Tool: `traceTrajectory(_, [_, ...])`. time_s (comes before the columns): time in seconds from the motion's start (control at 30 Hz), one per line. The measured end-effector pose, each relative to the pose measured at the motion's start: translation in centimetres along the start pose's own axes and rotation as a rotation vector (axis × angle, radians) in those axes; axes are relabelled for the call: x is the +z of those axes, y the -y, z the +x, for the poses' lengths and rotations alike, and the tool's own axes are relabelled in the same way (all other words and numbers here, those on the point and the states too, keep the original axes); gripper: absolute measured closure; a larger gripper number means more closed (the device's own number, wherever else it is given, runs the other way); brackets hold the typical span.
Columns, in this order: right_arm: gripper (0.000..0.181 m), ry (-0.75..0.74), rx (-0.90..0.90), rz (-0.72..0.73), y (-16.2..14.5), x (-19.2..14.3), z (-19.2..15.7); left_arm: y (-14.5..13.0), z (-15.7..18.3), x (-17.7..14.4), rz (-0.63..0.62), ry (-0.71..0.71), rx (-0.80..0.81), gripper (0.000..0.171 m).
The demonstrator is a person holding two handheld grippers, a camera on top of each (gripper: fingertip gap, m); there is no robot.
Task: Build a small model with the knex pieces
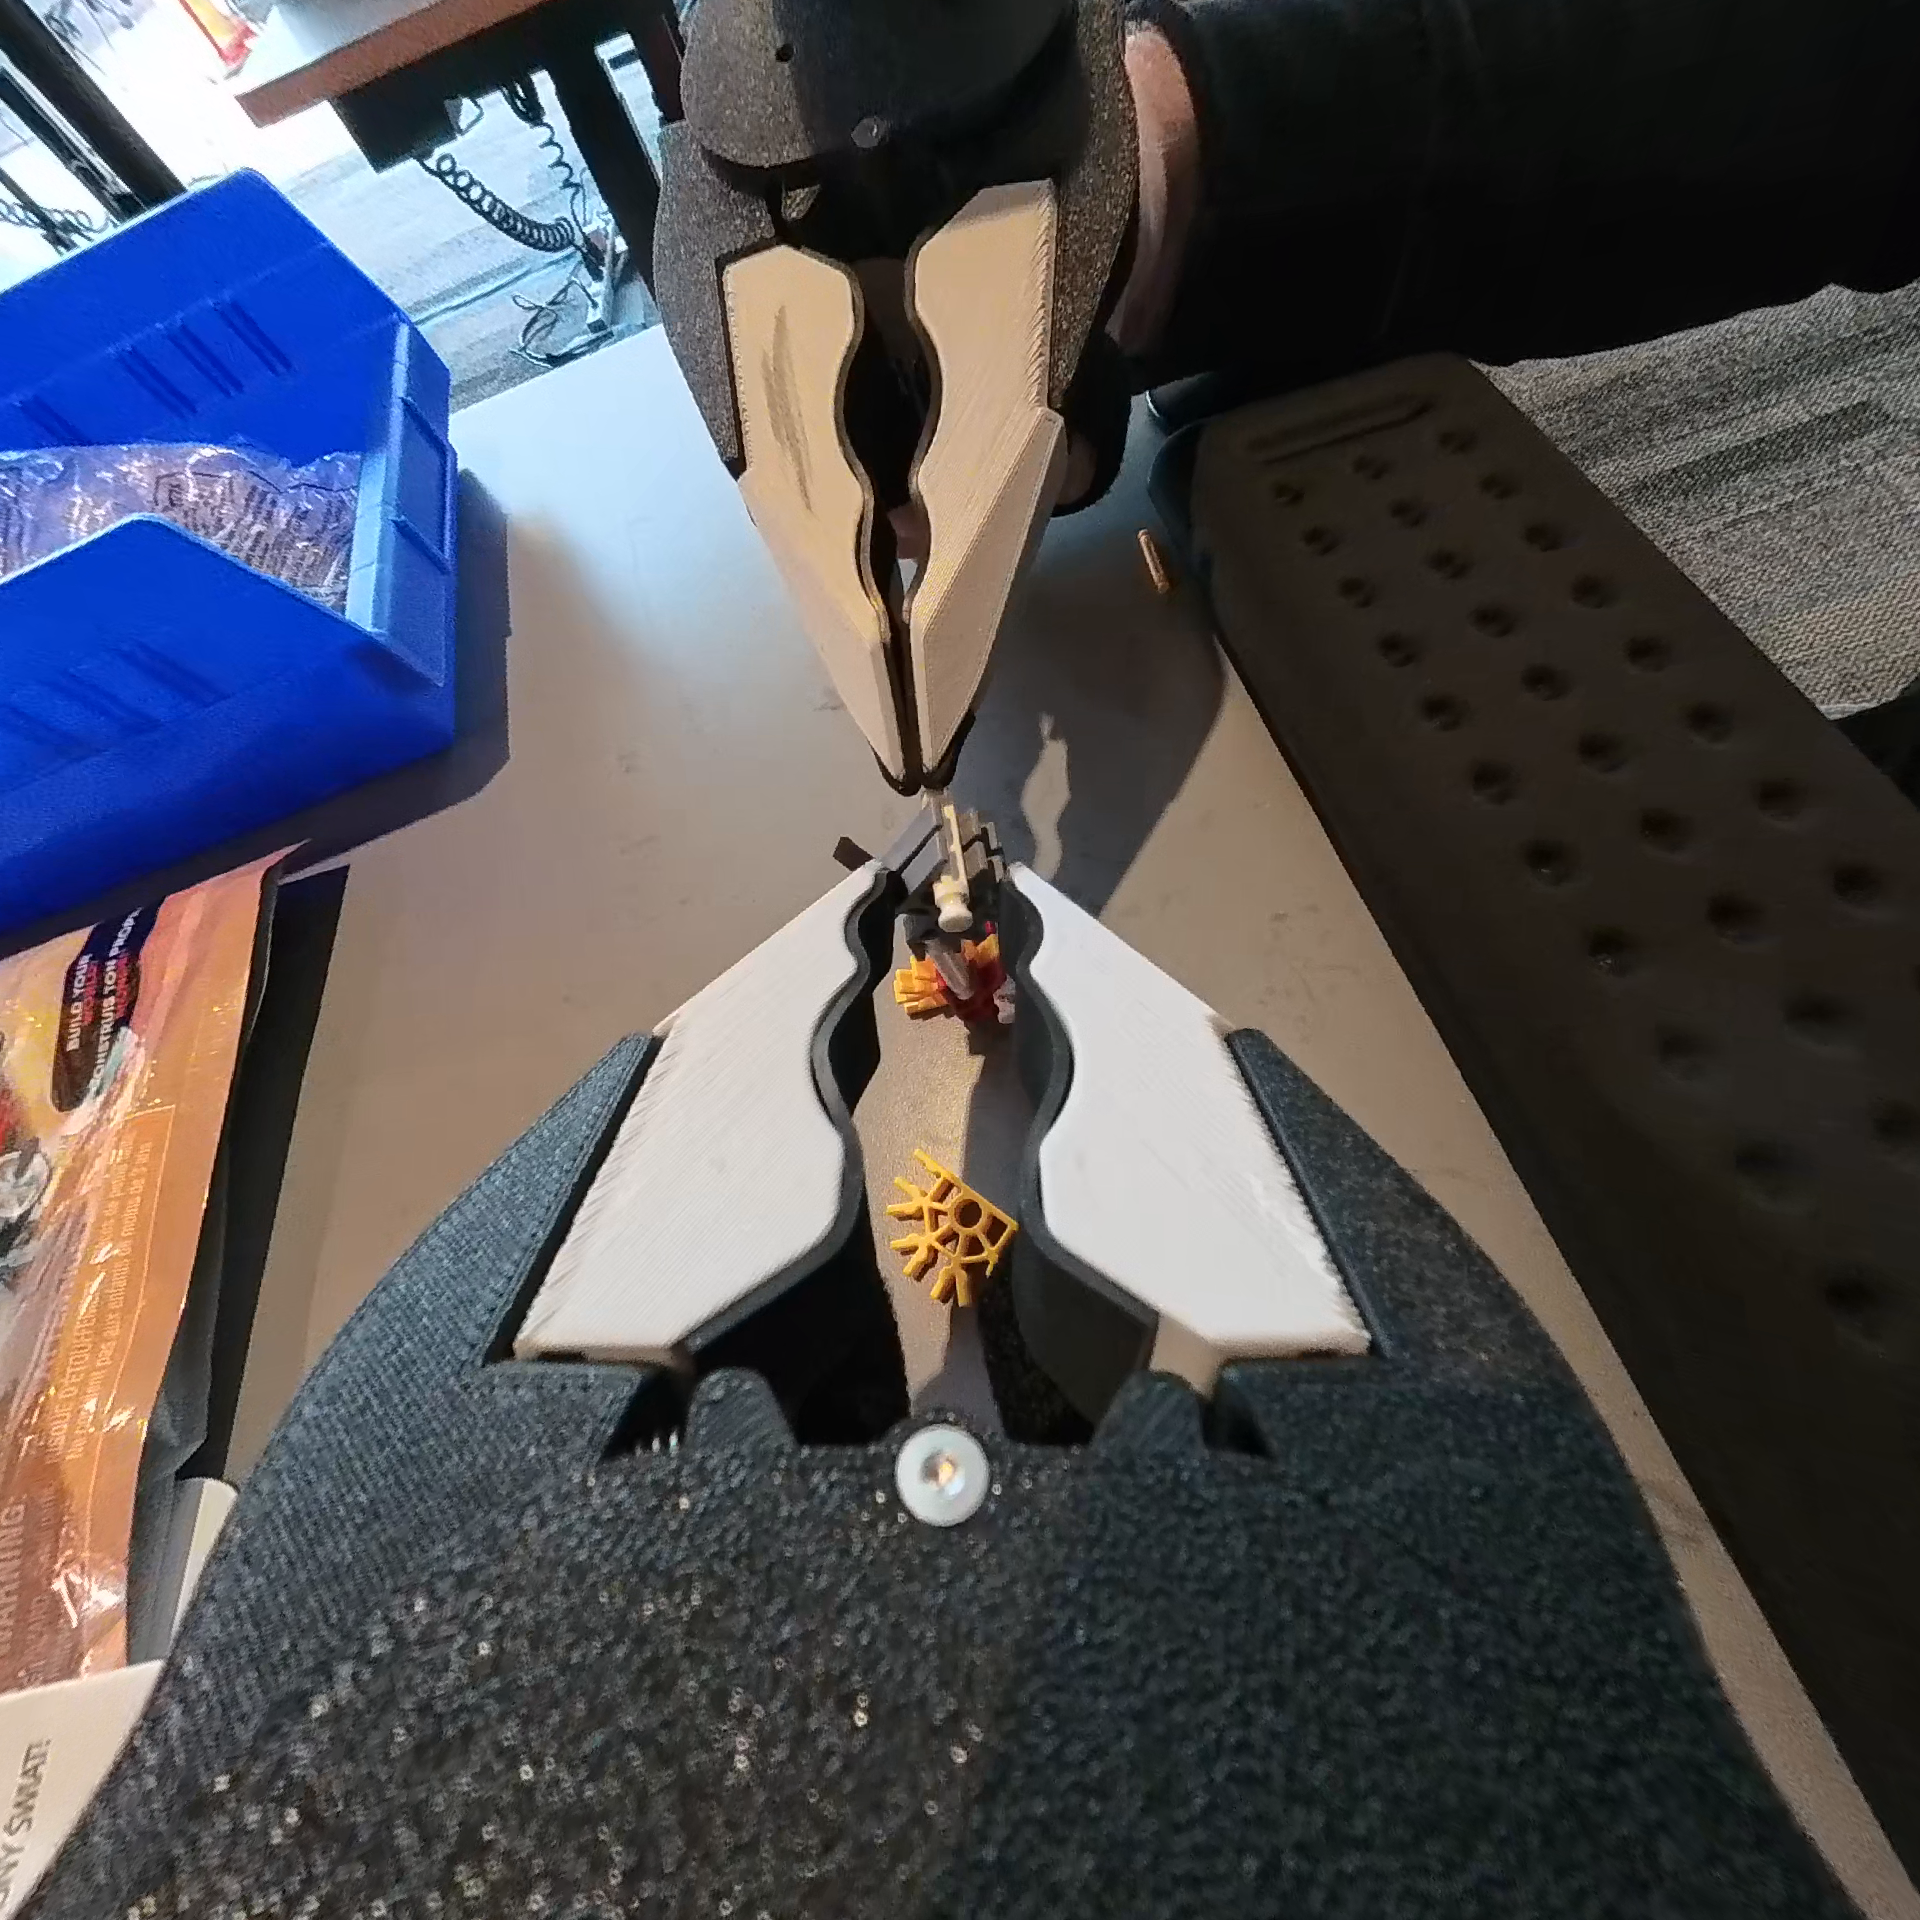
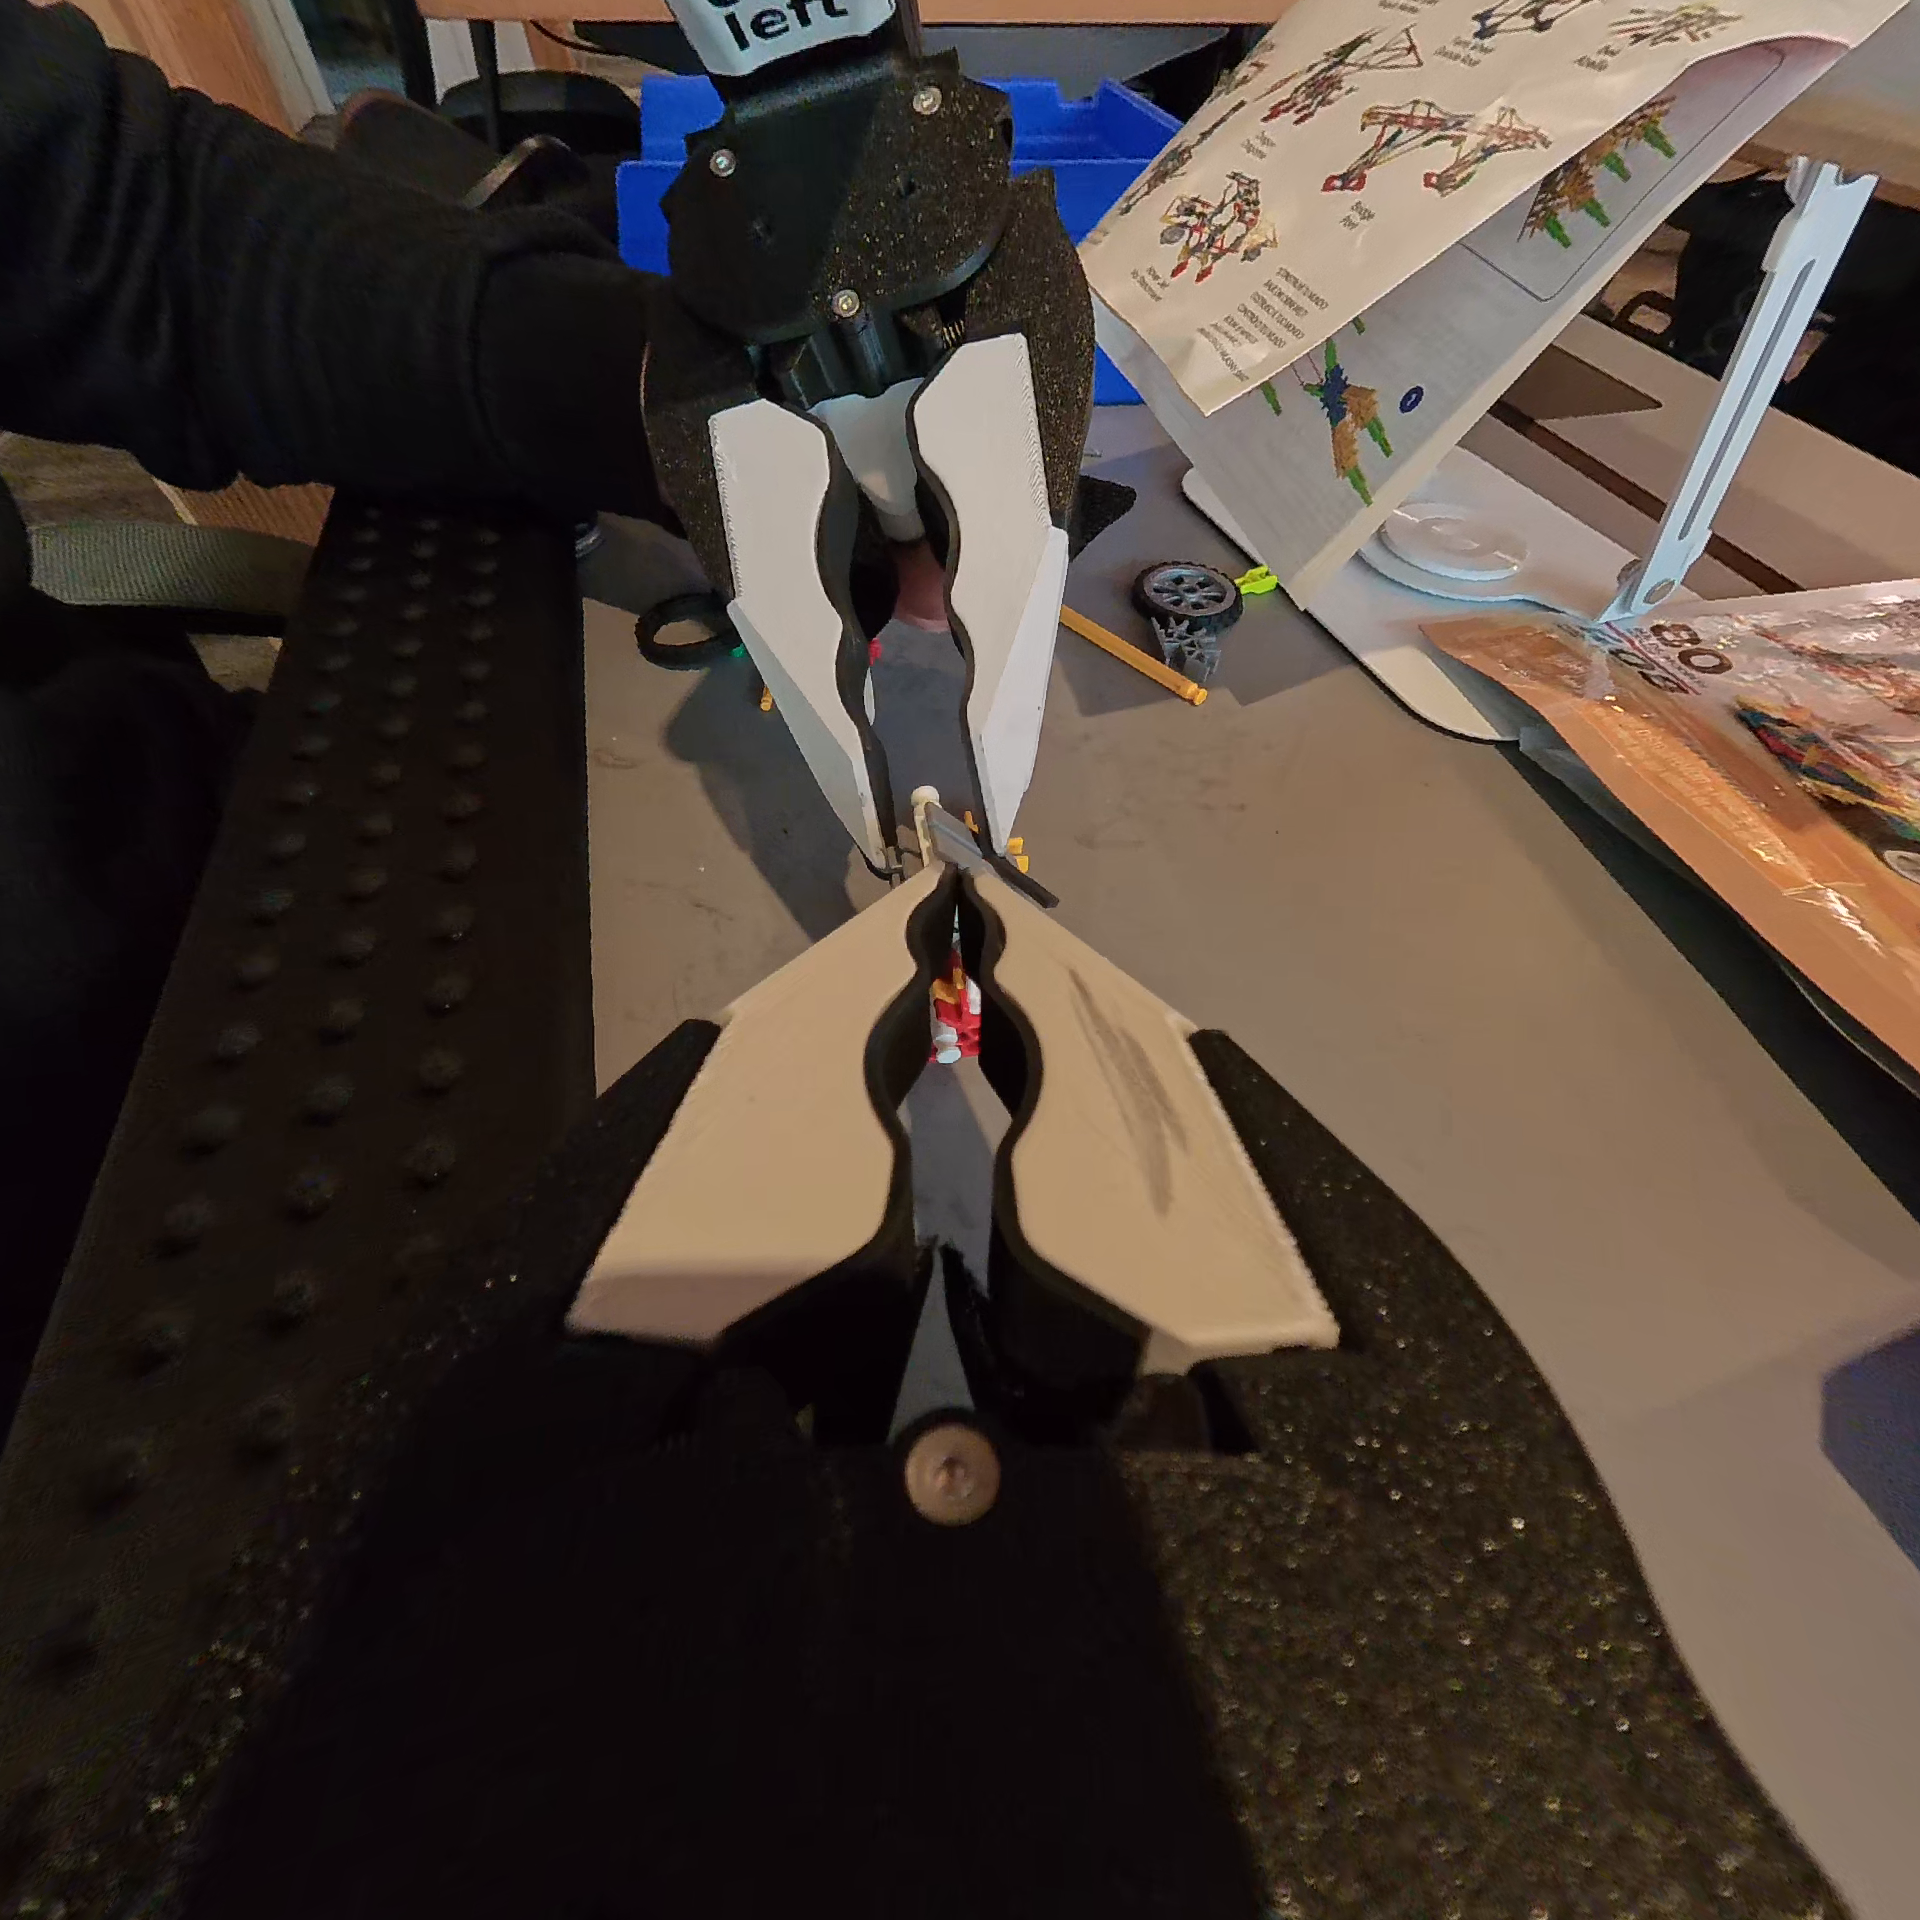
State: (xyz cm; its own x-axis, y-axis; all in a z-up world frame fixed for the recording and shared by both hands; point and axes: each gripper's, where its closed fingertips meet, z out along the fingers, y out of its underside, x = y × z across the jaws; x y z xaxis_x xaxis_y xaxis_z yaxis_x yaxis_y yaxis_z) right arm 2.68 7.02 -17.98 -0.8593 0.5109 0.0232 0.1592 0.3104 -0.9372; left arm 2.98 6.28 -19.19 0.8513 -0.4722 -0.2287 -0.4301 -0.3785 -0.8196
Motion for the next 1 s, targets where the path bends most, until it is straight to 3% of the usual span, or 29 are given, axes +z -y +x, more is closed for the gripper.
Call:
traceTrajectory(0.23, [0.181, 0.009, 0.015, 0.026, 0.3, -0.1, -0.1, 0.0, 0.0, 0.1, -0.002, 0.003, 0.004, 0.154])
traceTrajectory(0.4, [0.17, 0.011, 0.036, 0.059, 0.5, -0.6, 0.1, 0.2, 0.2, 0.3, -0.007, 0.004, 0.015, 0.154])
traceTrajectory(0.57, [0.17, 0.008, 0.06, 0.082, 0.3, -1.1, 0.5, 0.3, 0.1, -0.2, -0.026, 0.017, 0.004, 0.137])
traceTrajectory(0.8, [0.169, -0.009, 0.126, 0.15, 0.5, -2.4, 1.7, 0.2, 1.4, -3.0, -0.081, 0.048, 0.032, 0.125])
traceTrajectory(1.0, [0.169, -0.02, 0.16, 0.203, 0.8, -3.5, 2.4, -0.8, 2.2, -6.3, -0.079, 0.119, 0.012, 0.125])
